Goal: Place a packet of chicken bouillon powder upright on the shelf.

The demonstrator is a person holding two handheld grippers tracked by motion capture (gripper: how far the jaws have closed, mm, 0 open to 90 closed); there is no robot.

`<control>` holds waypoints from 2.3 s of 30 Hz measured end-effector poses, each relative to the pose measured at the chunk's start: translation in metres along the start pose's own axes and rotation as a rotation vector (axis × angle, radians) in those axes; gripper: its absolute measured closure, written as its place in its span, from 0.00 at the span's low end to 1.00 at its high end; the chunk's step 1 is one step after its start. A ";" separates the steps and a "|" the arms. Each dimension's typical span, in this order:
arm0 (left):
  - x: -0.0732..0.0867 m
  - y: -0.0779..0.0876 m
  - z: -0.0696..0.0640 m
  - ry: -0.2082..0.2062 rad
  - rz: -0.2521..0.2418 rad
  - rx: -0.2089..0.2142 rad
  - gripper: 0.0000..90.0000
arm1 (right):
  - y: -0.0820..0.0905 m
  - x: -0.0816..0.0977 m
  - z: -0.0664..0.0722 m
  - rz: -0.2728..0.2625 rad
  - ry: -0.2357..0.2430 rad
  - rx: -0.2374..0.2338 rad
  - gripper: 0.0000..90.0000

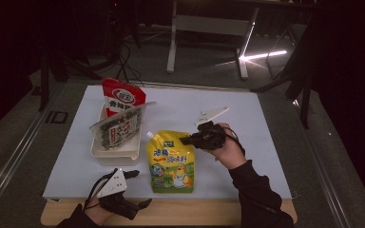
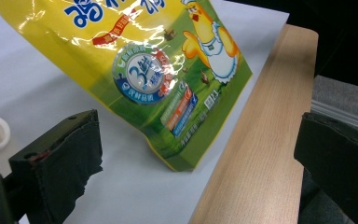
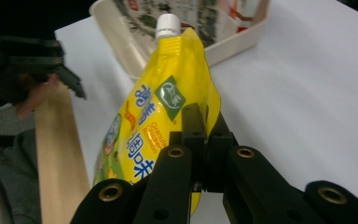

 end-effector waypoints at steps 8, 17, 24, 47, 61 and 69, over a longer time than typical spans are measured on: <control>0.000 0.000 -0.001 -0.006 -0.004 0.005 0.02 | 0.010 -0.014 0.029 -0.006 0.077 -0.035 1.00; 0.000 -0.001 -0.003 -0.013 -0.015 0.017 0.02 | 0.018 -0.026 0.053 -0.035 0.146 -0.111 1.00; 0.000 -0.001 -0.004 -0.015 -0.017 0.021 0.02 | 0.025 -0.048 0.057 -0.067 0.196 -0.080 1.00; 0.004 -0.005 -0.011 -0.021 -0.014 0.059 0.02 | -0.004 -0.107 0.061 -0.283 0.292 -0.051 1.00; 0.004 -0.003 -0.012 -0.032 -0.009 0.062 0.02 | -0.050 -0.123 0.068 -0.353 0.271 -0.101 1.00; 0.005 -0.001 -0.013 -0.029 -0.014 0.060 0.02 | -0.086 -0.120 0.071 -0.353 0.246 -0.105 1.00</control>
Point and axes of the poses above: each handheld gripper's, and its own axes: y roughly backward along the jaws, x roughly out of its underside, z roughly to its left, the point moved 3 cm from there along -y, roughly forward along the jaws, and after that the axes turned 1 degree about y, right-handed, at the moved point
